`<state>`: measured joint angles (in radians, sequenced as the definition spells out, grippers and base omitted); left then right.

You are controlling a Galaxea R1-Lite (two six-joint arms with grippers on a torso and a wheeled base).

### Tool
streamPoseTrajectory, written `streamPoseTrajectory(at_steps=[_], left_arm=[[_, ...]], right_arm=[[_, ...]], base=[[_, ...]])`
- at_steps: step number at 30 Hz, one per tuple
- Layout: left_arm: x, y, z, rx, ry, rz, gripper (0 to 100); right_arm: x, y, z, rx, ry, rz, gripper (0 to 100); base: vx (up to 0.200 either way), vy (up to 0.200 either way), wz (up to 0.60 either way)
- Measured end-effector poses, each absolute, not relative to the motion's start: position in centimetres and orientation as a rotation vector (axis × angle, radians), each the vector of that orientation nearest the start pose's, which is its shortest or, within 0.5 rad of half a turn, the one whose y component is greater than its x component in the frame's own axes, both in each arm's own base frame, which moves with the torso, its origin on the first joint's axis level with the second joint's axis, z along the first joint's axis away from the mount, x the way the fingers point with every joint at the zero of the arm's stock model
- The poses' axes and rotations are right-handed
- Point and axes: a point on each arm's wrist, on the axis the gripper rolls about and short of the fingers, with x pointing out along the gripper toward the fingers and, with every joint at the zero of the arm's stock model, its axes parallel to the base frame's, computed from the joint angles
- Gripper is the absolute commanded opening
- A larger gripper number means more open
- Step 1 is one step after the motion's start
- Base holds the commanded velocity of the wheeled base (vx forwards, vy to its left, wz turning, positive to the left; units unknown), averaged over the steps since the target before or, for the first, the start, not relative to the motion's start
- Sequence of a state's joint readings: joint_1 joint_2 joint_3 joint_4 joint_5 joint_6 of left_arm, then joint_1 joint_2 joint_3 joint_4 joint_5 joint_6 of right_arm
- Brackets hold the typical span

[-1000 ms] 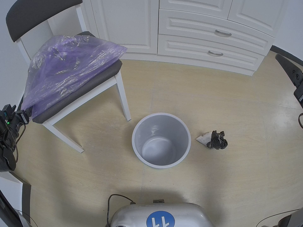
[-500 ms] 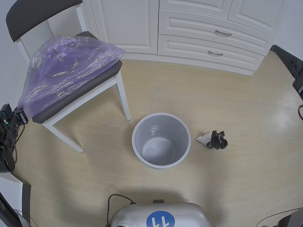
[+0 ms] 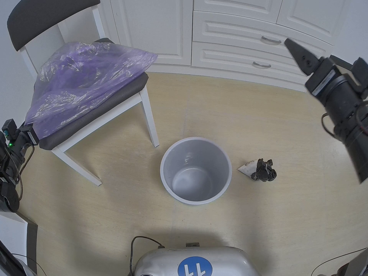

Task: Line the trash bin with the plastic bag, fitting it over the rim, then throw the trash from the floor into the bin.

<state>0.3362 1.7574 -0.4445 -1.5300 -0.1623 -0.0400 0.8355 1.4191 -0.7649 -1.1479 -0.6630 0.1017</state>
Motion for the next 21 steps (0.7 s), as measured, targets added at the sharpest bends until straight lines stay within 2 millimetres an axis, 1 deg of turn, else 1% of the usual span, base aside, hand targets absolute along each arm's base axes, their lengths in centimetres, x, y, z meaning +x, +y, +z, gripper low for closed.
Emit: streamPoseTrajectory(at_steps=[5, 7, 11, 15, 21], left_arm=[[25.0, 6.3, 18.5, 0.025, -0.264, 0.131, 0], [24.4, 4.8, 19.3, 0.021, -0.266, 0.094, 0], [23.3, 1.3, 21.0, 0.001, -0.254, 0.000, 0], [22.2, -1.9, 23.1, -0.021, -0.249, -0.057, 0], [20.5, -5.8, 26.2, -0.018, -0.247, -0.114, 0]], right_arm=[[18.0, 17.4, 27.2, 0.384, -0.344, 0.173, 100], [18.6, 17.8, 26.5, 0.364, -0.336, 0.168, 100], [19.3, 18.3, 25.3, 0.329, -0.318, 0.160, 100], [19.8, 18.4, 24.6, 0.303, -0.306, 0.150, 100], [19.9, 17.9, 24.2, 0.263, -0.297, 0.132, 100]], base=[[0.000, 0.000, 0.00], [0.000, 0.000, 0.00], [0.000, 0.000, 0.00], [0.000, 0.000, 0.00], [0.000, 0.000, 0.00]])
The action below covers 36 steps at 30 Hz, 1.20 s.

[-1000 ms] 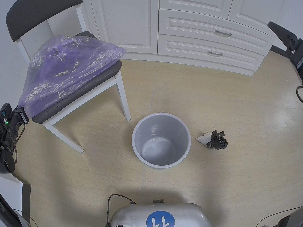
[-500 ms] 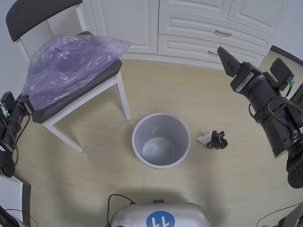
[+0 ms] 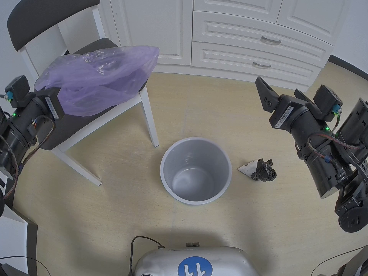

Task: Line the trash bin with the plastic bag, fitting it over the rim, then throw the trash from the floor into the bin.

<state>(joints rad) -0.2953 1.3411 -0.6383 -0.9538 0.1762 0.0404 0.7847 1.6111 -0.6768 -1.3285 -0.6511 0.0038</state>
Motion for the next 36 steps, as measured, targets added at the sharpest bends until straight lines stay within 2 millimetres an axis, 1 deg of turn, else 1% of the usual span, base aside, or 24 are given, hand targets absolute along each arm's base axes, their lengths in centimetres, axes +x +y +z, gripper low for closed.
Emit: streamPoseTrajectory(at_steps=[3, 6, 8, 12, 15, 19, 28, 36], left_arm=[[19.1, -7.4, 27.5, -0.038, -0.275, -0.163, 0], [17.6, -8.4, 28.1, -0.061, -0.292, -0.210, 0], [16.9, -8.6, 28.4, -0.072, -0.305, -0.231, 0], [15.9, -8.6, 28.8, -0.087, -0.324, -0.251, 0], [15.3, -8.9, 28.8, -0.094, -0.328, -0.278, 0], [14.6, -9.3, 28.6, -0.097, -0.323, -0.319, 0], [13.4, -9.9, 28.5, -0.113, -0.328, -0.384, 0], [11.7, -10.4, 28.9, -0.148, -0.346, -0.449, 0]], right_arm=[[19.7, 17.7, 23.8, 0.241, -0.283, 0.130, 100], [19.5, 17.7, 23.0, 0.215, -0.261, 0.133, 100], [19.2, 18.0, 22.6, 0.201, -0.244, 0.146, 100], [17.7, 19.0, 21.6, 0.175, -0.210, 0.208, 100], [16.7, 19.6, 20.9, 0.156, -0.187, 0.253, 100], [16.0, 20.3, 20.0, 0.137, -0.163, 0.290, 100], [16.0, 21.0, 18.8, 0.110, -0.129, 0.312, 100], [16.5, 21.6, 17.7, 0.100, -0.099, 0.307, 100]], base=[[0.000, 0.000, 0.00], [0.000, 0.000, 0.00], [0.000, 0.000, 0.00], [0.000, 0.000, 0.00], [0.000, 0.000, 0.00], [0.000, 0.000, 0.00], [0.000, 0.000, 0.00], [0.000, 0.000, 0.00]])
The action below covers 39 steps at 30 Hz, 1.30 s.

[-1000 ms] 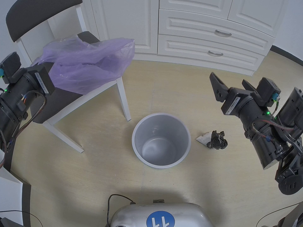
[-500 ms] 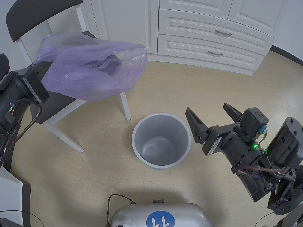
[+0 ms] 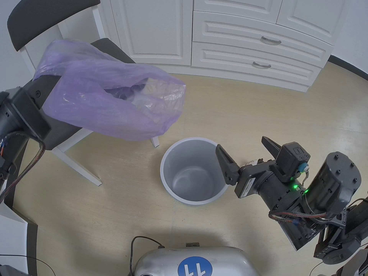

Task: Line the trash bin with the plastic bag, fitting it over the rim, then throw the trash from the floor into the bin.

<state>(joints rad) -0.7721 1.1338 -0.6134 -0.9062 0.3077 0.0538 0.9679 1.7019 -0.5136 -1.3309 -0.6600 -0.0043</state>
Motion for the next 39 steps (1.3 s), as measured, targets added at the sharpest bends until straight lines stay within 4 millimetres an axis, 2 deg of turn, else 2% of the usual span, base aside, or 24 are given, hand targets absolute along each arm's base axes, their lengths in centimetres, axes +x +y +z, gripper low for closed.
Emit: streamPoseTrajectory(at_steps=[12, 19, 30, 39], left_arm=[[10.7, -10.7, 28.9, -0.163, -0.350, -0.499, 0], [10.2, -11.0, 28.7, -0.147, -0.346, -0.510, 0], [9.1, -11.0, 28.4, -0.135, -0.349, -0.558, 0], [8.9, -10.8, 28.3, -0.138, -0.353, -0.564, 0]], right_arm=[[17.2, 22.9, 15.2, 0.072, -0.028, 0.315, 100], [18.4, 23.6, 13.4, 0.068, 0.016, 0.302, 100], [21.6, 22.7, 13.5, 0.109, 0.005, 0.230, 100], [22.4, 21.2, 14.2, 0.113, 0.044, 0.228, 100]], base=[[0.000, 0.000, 0.00], [0.000, 0.000, 0.00], [0.000, 0.000, 0.00], [0.000, 0.000, 0.00]])
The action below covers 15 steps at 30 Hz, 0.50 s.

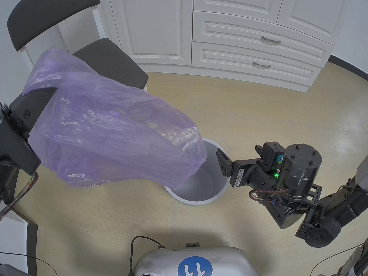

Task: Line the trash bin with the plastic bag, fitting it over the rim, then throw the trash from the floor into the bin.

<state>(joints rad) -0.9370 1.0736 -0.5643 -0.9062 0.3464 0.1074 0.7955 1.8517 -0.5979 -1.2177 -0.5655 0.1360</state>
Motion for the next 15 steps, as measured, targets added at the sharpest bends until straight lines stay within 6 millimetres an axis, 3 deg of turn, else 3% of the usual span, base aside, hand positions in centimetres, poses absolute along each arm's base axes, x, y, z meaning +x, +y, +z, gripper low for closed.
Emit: streamPoseTrajectory(at_steps=[7, 15], left_arm=[[8.7, -10.8, 28.3, -0.137, -0.353, -0.573, 0], [7.5, -10.8, 28.2, -0.149, -0.358, -0.644, 0]], right_arm=[[22.9, 20.9, 14.3, 0.215, 0.221, 0.321, 100], [24.9, 20.2, 16.8, 0.437, 0.300, 0.340, 100]], base=[[0.000, 0.000, 0.00], [0.000, 0.000, 0.00]])
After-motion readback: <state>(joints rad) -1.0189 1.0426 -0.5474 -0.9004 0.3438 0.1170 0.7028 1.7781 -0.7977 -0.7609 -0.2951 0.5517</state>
